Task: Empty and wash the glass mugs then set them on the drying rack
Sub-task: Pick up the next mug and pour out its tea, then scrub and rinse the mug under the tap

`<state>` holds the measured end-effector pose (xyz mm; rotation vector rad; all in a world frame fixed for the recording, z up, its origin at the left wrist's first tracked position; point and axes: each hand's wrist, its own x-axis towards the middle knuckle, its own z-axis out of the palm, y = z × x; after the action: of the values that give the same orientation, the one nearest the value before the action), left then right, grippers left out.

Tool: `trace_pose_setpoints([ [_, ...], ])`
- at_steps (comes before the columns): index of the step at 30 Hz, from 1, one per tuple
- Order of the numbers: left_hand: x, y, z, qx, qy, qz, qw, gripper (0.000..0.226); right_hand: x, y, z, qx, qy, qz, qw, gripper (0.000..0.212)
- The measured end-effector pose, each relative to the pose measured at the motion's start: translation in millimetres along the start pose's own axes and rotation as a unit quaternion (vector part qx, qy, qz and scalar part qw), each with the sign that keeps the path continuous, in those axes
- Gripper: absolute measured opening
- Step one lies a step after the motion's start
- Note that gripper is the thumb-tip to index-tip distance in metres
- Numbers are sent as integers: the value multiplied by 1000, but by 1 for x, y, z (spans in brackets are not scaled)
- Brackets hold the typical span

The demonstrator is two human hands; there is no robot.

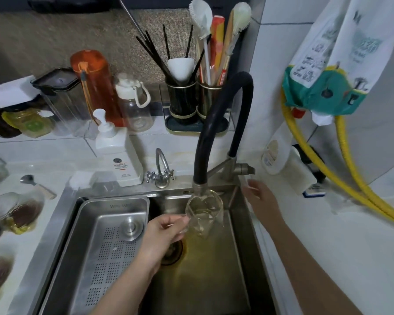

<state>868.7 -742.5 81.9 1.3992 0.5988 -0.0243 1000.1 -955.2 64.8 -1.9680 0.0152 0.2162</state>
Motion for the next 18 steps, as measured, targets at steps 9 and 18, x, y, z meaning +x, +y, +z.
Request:
trace_pose_setpoints([
  [9,5,5,2,-21,8,23,999,17,81,18,6,-139,87,13,986,17],
  [18,1,4,-4,-28,13,23,999,34,103,44,8,-19,116,27,993,19],
])
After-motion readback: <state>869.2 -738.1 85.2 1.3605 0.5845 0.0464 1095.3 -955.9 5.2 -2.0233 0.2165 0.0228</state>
